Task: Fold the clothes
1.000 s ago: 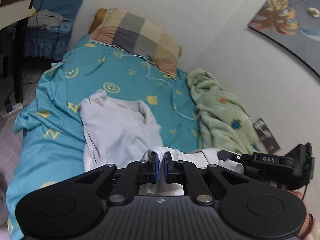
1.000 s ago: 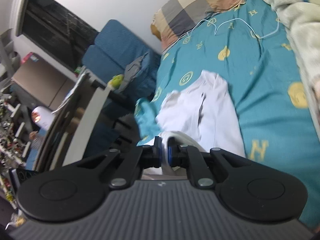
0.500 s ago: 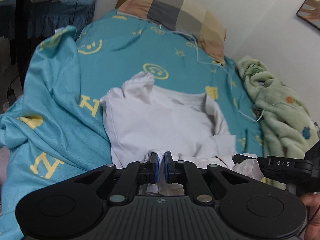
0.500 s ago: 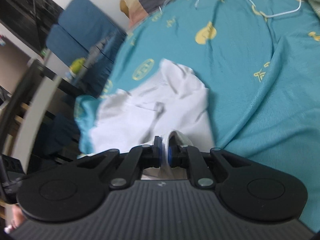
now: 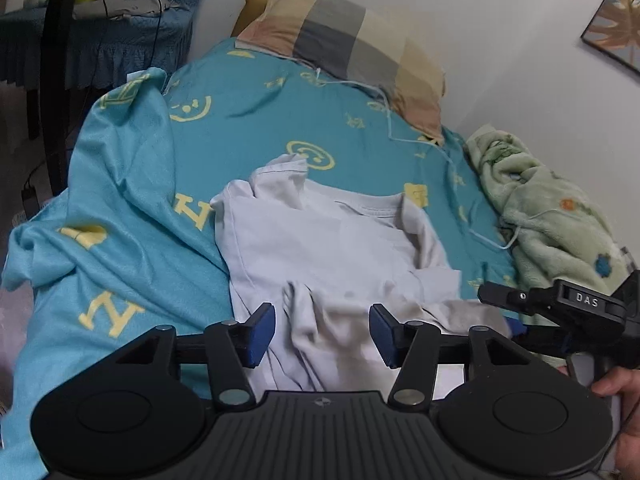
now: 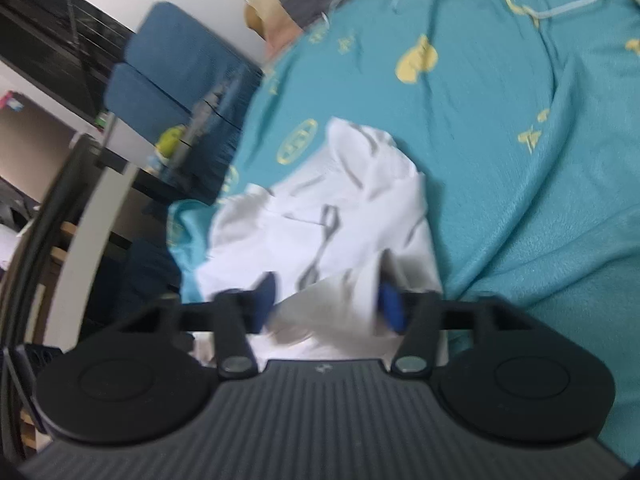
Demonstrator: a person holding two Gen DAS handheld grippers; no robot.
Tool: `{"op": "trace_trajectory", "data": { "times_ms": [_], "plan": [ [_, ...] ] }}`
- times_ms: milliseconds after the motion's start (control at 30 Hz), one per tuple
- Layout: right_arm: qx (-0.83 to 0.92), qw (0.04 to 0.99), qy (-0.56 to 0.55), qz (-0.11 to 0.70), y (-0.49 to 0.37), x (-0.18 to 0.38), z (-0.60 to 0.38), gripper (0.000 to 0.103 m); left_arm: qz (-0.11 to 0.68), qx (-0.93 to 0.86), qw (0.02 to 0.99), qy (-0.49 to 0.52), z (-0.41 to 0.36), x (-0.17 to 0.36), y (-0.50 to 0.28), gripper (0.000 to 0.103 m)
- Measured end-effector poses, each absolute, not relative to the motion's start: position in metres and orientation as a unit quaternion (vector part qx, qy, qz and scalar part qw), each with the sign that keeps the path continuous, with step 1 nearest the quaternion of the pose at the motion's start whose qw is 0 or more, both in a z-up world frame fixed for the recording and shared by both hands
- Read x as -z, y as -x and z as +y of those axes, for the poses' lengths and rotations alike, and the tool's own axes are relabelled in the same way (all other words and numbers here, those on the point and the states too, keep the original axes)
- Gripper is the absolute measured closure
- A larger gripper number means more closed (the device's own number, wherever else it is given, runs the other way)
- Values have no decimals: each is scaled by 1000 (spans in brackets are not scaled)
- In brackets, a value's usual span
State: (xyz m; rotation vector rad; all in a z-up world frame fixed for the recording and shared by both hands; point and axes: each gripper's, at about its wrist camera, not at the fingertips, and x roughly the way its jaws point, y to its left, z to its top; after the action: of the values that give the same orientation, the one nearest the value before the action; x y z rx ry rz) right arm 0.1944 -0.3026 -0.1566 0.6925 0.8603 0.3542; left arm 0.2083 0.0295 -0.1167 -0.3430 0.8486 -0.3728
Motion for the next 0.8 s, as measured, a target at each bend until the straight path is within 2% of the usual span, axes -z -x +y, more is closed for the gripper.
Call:
{"op": "trace_trajectory", "data": {
  "times_ms": [100, 200, 367, 467, 500, 567, 600, 633, 733, 800],
  "plan": [
    [-168, 846, -309, 401, -179, 139, -303, 40, 408, 186, 876, 177, 36, 107, -184, 48],
    [-151, 854, -274, 415, -165, 132, -302, 40, 421, 181, 870, 180, 40, 105, -166, 53],
    [-131, 845, -254, 452, -153, 141, -306, 40, 444, 176, 857, 195, 44, 111, -160, 67],
    [-128, 837, -240, 474, -153, 153, -299, 40, 460, 179, 848, 193, 39, 121, -163, 69],
    [-129, 836, -238, 478, -153, 157, -296, 43, 466, 182, 844, 193, 38, 125, -165, 70],
    [-139, 833, -235, 481, -154, 162, -289, 51, 473, 186, 839, 194, 36, 130, -166, 85],
    [-142, 835, -227, 482, -154, 163, -285, 61, 473, 186, 839, 193, 35, 131, -167, 92],
    [-143, 837, -214, 483, -154, 163, -281, 76, 469, 186, 843, 186, 34, 131, -166, 97],
    [-138, 850, -191, 471, -152, 157, -276, 92, 444, 175, 860, 179, 37, 121, -160, 100],
    [-130, 857, -190, 460, -150, 151, -279, 96, 430, 167, 866, 195, 49, 112, -158, 100]
  ]
}}
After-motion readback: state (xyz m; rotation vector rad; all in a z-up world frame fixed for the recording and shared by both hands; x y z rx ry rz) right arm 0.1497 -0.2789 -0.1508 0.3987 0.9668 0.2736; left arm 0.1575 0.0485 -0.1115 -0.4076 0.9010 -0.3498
